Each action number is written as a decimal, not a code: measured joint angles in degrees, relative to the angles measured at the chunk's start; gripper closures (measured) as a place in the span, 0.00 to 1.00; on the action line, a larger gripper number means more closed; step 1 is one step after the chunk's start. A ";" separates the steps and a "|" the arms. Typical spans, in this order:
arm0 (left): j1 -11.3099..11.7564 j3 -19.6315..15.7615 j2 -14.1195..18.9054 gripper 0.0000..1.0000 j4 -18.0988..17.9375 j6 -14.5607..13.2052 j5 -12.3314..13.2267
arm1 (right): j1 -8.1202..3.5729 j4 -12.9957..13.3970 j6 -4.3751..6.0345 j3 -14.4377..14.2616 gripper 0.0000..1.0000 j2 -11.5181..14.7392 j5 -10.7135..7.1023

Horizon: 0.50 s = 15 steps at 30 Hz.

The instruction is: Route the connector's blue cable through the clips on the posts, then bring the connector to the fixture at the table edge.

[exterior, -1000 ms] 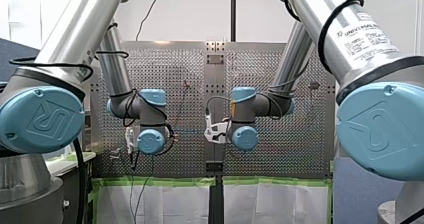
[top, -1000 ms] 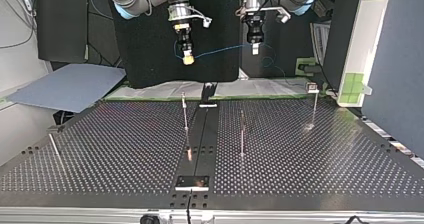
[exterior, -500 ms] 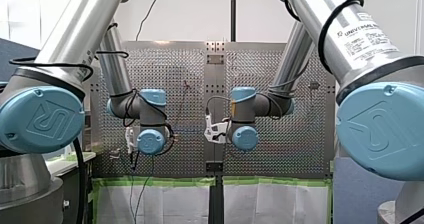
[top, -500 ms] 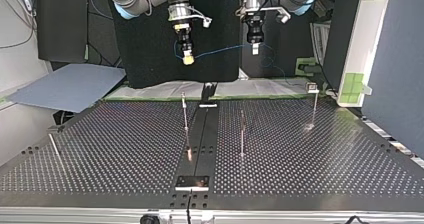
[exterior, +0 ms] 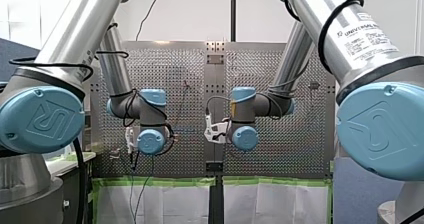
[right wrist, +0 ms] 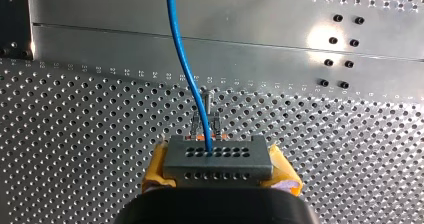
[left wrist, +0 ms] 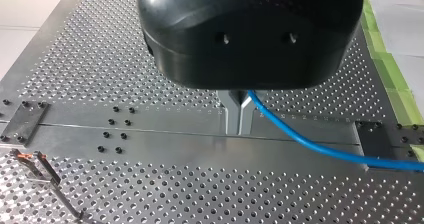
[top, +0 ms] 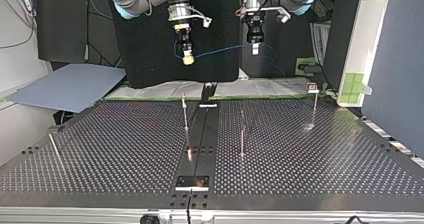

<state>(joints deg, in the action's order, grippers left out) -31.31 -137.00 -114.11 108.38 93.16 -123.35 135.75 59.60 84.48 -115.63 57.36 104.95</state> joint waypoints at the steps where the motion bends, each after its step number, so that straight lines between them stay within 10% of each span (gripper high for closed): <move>1: 0.00 0.00 0.00 1.00 0.00 0.00 0.00 | 0.00 0.00 0.01 0.00 1.00 0.00 0.00; 15: 0.31 0.25 -0.12 1.00 -0.02 -0.09 -0.27 | -0.07 0.09 0.00 0.07 1.00 -0.06 0.02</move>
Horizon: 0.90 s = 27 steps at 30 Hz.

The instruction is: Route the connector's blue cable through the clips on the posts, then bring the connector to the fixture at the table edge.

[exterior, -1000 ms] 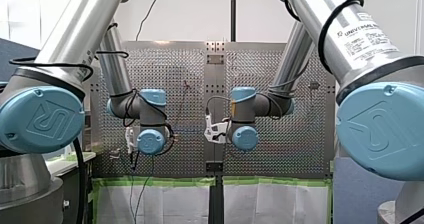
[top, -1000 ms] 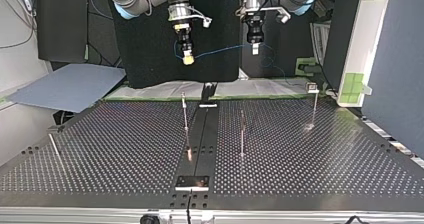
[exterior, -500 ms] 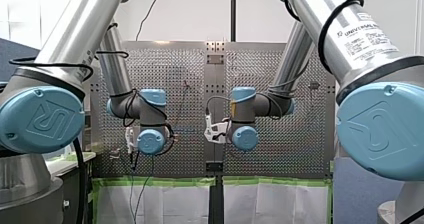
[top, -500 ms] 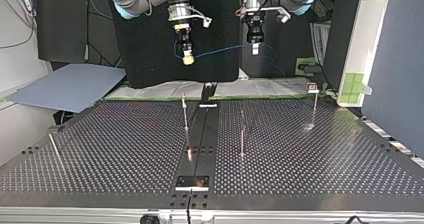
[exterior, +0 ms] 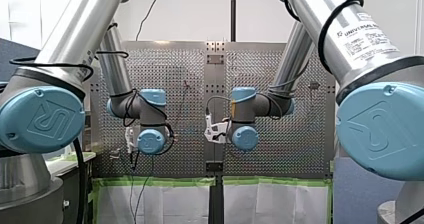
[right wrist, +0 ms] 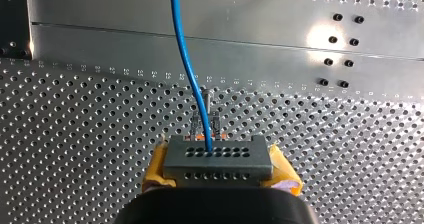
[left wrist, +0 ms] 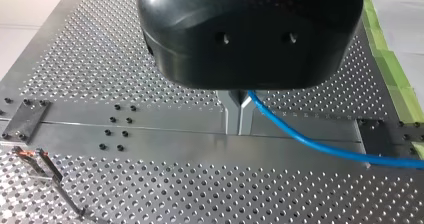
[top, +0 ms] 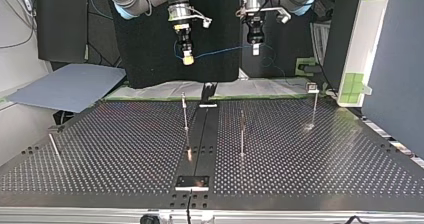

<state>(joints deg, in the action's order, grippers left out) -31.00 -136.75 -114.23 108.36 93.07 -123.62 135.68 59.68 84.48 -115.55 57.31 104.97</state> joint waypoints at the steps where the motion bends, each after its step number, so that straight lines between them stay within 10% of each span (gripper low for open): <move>1: 0.07 0.10 -0.12 1.00 0.04 -0.02 -0.13 | -0.01 0.00 0.00 0.01 1.00 -0.01 -0.01; 19: 0.16 0.61 -0.74 1.00 0.42 0.03 -0.75 | 0.16 -0.18 0.19 0.22 1.00 -0.24 -0.21; 27: 0.05 3.23 -4.21 1.00 3.61 0.25 -1.87 | 1.94 -3.40 3.38 2.96 1.00 -3.11 -3.35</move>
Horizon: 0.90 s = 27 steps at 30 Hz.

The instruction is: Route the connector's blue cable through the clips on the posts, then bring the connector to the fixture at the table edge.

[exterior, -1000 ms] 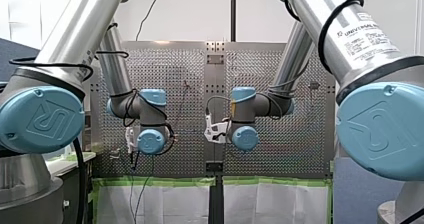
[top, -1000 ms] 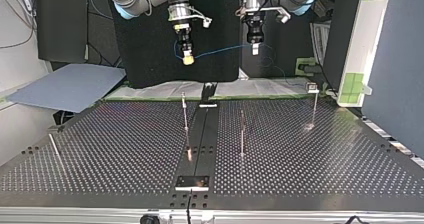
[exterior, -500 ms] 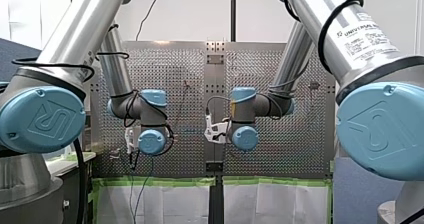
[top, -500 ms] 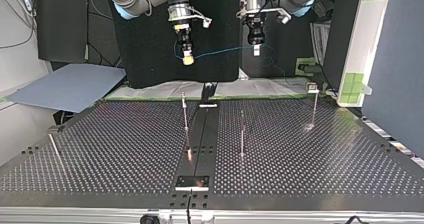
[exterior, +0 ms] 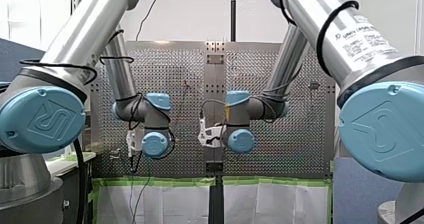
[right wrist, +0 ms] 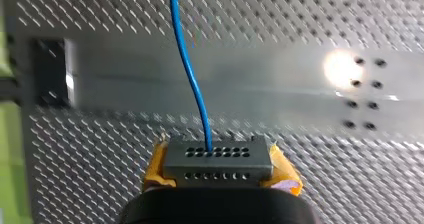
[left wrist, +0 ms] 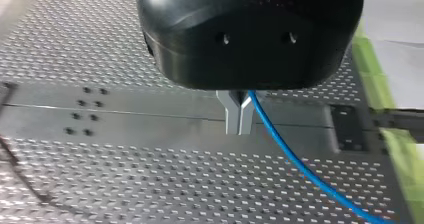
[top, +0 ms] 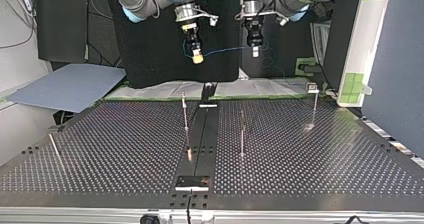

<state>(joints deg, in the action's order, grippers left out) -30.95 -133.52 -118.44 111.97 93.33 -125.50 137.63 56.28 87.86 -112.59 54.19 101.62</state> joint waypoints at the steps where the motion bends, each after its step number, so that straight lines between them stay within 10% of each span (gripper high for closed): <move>1: -0.01 0.10 -0.35 1.00 0.19 0.00 -0.02 | 0.05 -0.47 0.38 0.18 1.00 -0.22 -0.34; 20: 0.13 0.74 -1.38 1.00 0.80 0.06 -0.62 | -0.49 -10.14 1.25 0.79 1.00 -0.59 -0.49; 27: 0.45 1.54 1.39 1.00 3.70 1.80 -1.91 | -1.64 -12.99 3.47 1.90 1.00 1.98 0.56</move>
<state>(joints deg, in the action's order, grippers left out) -30.50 -131.98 -117.05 115.68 95.12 -127.41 135.99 43.29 91.33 -110.70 56.17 102.18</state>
